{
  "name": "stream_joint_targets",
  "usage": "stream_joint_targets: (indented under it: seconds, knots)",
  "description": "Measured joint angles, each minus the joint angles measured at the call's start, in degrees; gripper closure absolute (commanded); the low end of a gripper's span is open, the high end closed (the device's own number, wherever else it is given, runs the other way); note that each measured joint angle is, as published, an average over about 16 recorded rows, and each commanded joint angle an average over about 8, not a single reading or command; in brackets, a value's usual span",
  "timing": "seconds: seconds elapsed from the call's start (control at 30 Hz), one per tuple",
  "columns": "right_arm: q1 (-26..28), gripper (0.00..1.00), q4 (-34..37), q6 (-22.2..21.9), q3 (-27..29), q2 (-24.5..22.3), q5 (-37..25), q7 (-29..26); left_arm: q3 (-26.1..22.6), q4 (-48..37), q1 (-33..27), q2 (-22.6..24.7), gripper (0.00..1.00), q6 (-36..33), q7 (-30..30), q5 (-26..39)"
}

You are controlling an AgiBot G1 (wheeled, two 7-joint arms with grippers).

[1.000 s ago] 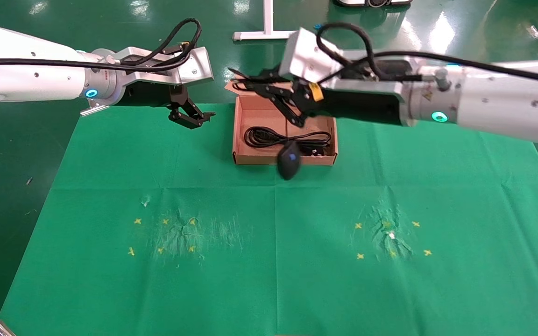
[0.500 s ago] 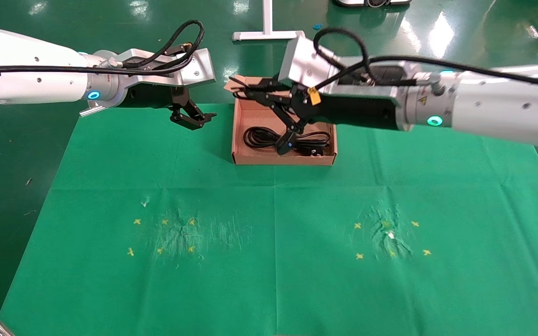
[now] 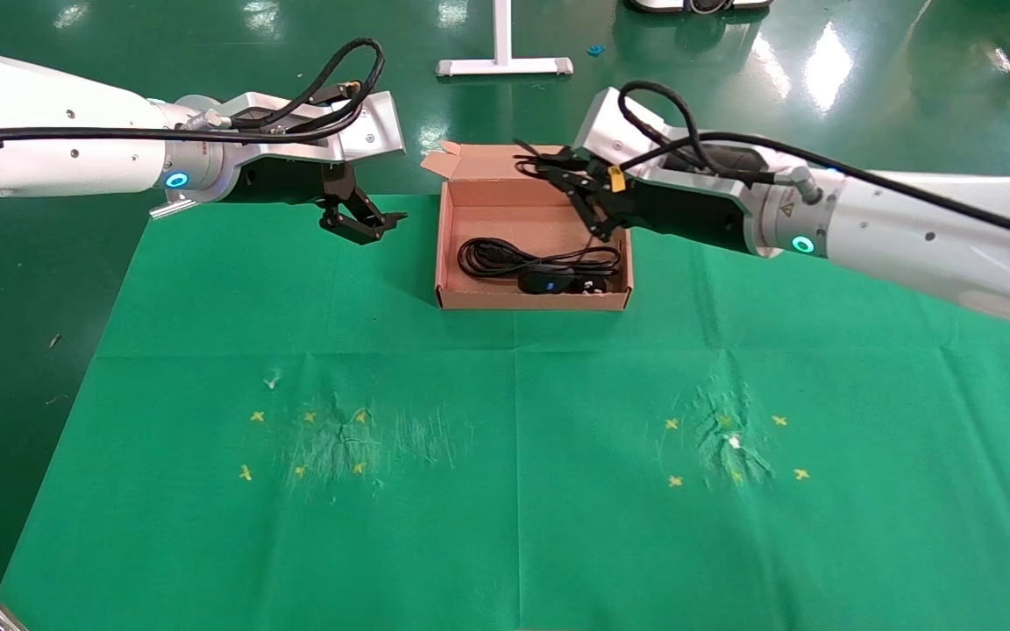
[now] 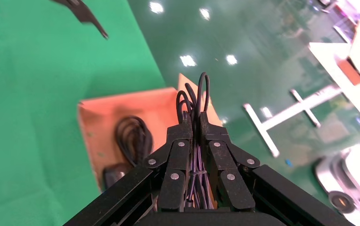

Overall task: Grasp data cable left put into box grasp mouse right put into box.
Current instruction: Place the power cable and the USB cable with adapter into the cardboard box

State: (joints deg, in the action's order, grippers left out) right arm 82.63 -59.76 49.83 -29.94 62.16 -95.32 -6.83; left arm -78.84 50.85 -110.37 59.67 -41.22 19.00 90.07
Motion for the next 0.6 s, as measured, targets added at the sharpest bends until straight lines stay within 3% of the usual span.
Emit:
stream_joint_targets:
  seconds: [0.07, 0.3, 0.33, 0.6]
  knots:
    - [-0.47, 0.94, 0.13, -1.01, -0.04, 0.02, -0.68, -0.17, -0.02, 0.07, 0.00, -0.02, 0.00, 0.02, 0.07, 0.05]
    - [-1.30, 0.10, 0.27, -2.47, -0.25, 0.02, -1.86, -0.29, -0.06, 0.17, 0.01, -0.08, 0.00, 0.05, 0.19, 0.13]
    - [-1.34, 0.03, 0.29, -2.53, -0.27, 0.03, -1.92, -0.29, -0.06, 0.18, 0.01, -0.08, 0.00, 0.05, 0.20, 0.14]
    - [-1.15, 0.00, 0.14, -2.18, -0.20, -0.02, -1.58, -0.29, -0.06, 0.14, 0.01, -0.07, 0.00, 0.07, 0.20, 0.13]
